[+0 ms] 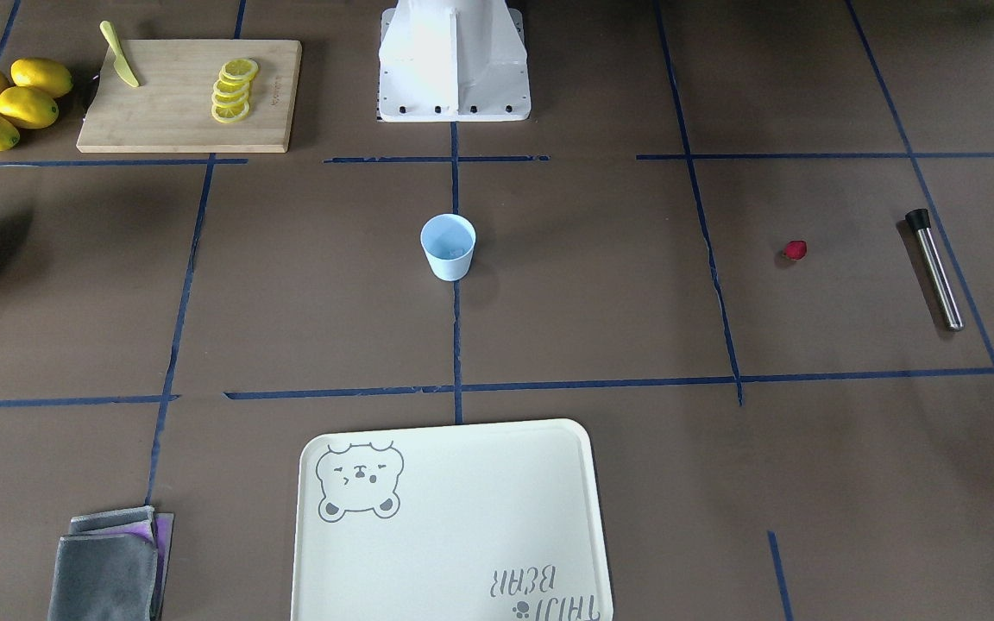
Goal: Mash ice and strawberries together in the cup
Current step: 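Carry the pink bowl back away from the cup with the right gripper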
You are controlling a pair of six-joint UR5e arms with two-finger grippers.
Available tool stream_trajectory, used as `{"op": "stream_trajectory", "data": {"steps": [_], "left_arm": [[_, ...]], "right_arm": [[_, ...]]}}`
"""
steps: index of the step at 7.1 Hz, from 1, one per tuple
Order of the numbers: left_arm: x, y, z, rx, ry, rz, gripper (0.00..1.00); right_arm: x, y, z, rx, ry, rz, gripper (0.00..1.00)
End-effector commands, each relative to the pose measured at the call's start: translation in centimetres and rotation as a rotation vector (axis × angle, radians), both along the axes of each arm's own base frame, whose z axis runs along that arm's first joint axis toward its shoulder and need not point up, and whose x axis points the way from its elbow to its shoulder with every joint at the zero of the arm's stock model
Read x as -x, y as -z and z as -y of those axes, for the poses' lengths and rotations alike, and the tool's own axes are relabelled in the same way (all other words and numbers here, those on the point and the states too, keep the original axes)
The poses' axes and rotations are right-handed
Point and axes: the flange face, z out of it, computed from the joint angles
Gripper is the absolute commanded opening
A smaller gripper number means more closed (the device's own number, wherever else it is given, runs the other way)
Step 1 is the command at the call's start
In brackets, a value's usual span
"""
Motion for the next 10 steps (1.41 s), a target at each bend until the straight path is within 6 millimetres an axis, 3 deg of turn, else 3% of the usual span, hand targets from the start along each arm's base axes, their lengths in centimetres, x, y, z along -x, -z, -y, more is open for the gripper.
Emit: {"op": "stream_trajectory", "data": {"steps": [1,3,8,9,10], "left_arm": [[0.0,0.0,0.0,0.000,0.000,0.000,1.00],[0.0,0.0,0.0,-0.001,-0.001,0.000,1.00],[0.0,0.0,0.0,-0.001,-0.001,0.000,1.00],[0.0,-0.1,0.0,0.000,-0.001,0.000,1.00],[0.0,-0.1,0.0,0.000,-0.001,0.000,1.00]], "right_arm": [[0.0,-3.5,-0.1,-0.046,-0.004,0.017,0.98],[0.3,-2.1,0.2,-0.046,-0.029,0.041,0.97],[2.1,-2.3,-0.1,-0.047,0.018,0.047,0.88],[2.1,-2.3,-0.1,-0.046,0.017,0.047,0.65],[2.1,-2.3,-0.1,-0.048,0.018,0.045,0.35]]}}
